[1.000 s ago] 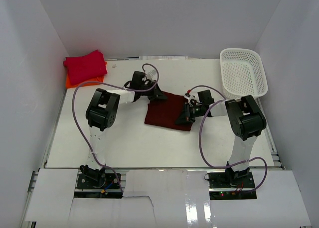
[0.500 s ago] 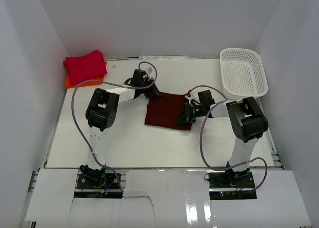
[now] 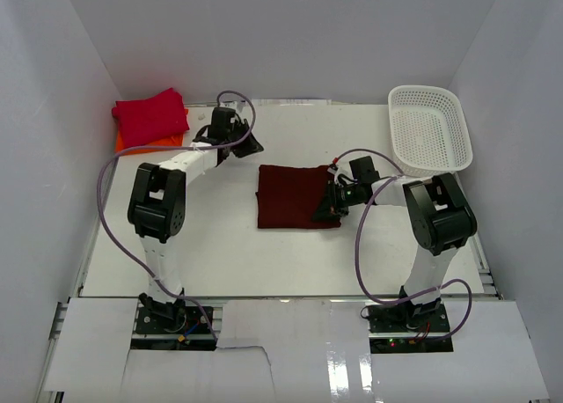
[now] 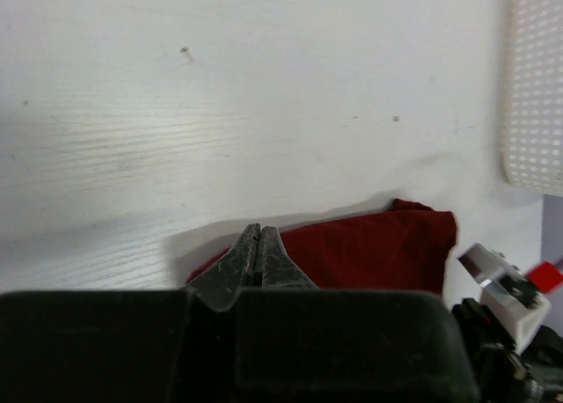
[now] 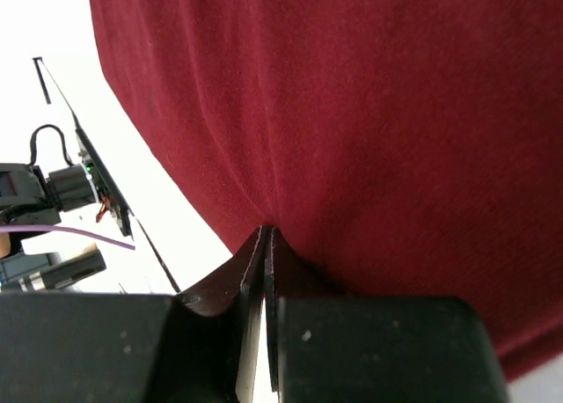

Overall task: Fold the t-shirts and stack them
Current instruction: Smooth out wrinkles on the folded tshirt

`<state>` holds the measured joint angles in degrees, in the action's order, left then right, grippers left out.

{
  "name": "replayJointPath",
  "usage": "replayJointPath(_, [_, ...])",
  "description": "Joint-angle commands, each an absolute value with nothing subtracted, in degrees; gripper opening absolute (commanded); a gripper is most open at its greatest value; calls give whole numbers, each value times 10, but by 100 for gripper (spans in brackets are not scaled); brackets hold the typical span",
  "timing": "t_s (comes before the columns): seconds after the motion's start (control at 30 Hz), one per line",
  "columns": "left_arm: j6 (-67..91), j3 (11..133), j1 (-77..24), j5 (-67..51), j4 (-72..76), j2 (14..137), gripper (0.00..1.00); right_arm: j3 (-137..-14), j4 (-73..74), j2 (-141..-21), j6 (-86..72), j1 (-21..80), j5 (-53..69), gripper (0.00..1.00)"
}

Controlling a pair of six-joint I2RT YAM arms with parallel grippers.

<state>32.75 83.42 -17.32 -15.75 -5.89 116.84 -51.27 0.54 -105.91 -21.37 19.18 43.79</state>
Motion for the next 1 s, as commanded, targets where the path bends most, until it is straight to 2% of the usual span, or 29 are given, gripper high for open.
replayJointPath(0.0, [314,862,-178,-177,-64,1081,0,-549,62,-1033,-189,192,405,8])
replayJointPath(0.17, [342,843,-178,-271,-48,1071,0,-624,93,-1037,-199,192,413,8])
replayJointPath(0.33, [386,745,-178,-332,66,1063,0,-709,100,-1053,-212,192,410,8])
replayJointPath(0.77, [414,693,-179,-330,154,1118,0,-909,79,-1223,-242,156,398,8])
replayJointPath(0.97, [416,711,-179,-332,160,1148,0,-922,76,-1264,-237,140,406,8])
